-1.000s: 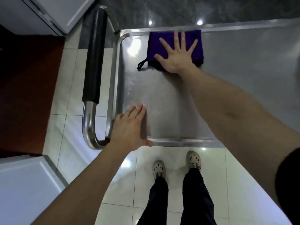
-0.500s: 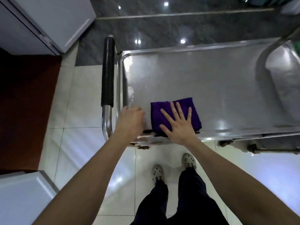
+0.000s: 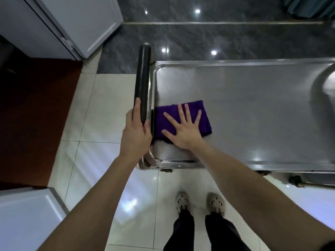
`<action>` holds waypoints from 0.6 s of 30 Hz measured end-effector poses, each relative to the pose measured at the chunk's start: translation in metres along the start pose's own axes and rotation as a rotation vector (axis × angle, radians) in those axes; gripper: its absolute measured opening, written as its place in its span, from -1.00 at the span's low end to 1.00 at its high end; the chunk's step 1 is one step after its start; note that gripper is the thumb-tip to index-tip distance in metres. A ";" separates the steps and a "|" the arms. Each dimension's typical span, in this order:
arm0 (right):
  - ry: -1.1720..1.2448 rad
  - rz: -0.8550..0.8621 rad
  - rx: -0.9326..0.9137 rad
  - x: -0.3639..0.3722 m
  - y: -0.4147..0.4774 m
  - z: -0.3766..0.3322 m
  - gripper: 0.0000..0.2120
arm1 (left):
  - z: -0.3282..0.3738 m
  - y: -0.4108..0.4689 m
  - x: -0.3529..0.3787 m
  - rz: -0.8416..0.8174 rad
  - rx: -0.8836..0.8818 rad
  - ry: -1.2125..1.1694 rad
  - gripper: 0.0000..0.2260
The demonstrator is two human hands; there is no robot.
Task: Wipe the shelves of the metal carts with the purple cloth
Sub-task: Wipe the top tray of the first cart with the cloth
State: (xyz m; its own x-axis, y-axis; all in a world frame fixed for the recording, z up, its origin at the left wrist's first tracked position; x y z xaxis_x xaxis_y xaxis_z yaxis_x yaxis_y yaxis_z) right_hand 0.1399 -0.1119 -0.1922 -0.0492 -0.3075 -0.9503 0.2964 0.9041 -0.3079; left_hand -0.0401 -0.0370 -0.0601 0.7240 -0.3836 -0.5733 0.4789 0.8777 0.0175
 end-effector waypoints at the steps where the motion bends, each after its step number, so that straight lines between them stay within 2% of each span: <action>1: 0.014 0.000 0.026 -0.011 0.032 0.006 -0.23 | 0.001 0.002 0.001 0.008 0.009 -0.009 -0.33; 6: 0.080 -0.044 0.151 -0.055 0.173 0.031 -0.13 | 0.003 0.008 0.004 0.025 0.021 -0.035 -0.34; 10: 0.080 -0.042 0.171 -0.063 0.206 0.039 -0.09 | 0.004 0.010 0.004 0.033 0.020 -0.029 -0.33; 14: 0.034 0.019 0.088 -0.043 0.147 0.021 -0.14 | 0.008 0.010 0.002 0.049 0.002 -0.075 -0.33; 18: 0.007 0.087 -0.094 -0.006 0.015 -0.023 -0.21 | 0.010 0.012 0.003 0.045 0.052 -0.038 -0.34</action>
State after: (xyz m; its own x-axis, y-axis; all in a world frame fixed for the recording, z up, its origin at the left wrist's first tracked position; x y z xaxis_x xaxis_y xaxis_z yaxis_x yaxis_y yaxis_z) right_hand 0.1233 -0.0894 -0.1919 -0.0336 -0.2249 -0.9738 0.2095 0.9511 -0.2269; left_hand -0.0275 -0.0299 -0.0533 0.7635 -0.3554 -0.5393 0.4698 0.8786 0.0861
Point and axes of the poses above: each hand's wrist, its own y-axis towards the middle knuckle, its own x-axis out of the palm, z = x × y, the point moved 7 cm from there along y, towards the middle knuckle, and after that the axes turned 15 degrees about -y, right-handed, at the moved point
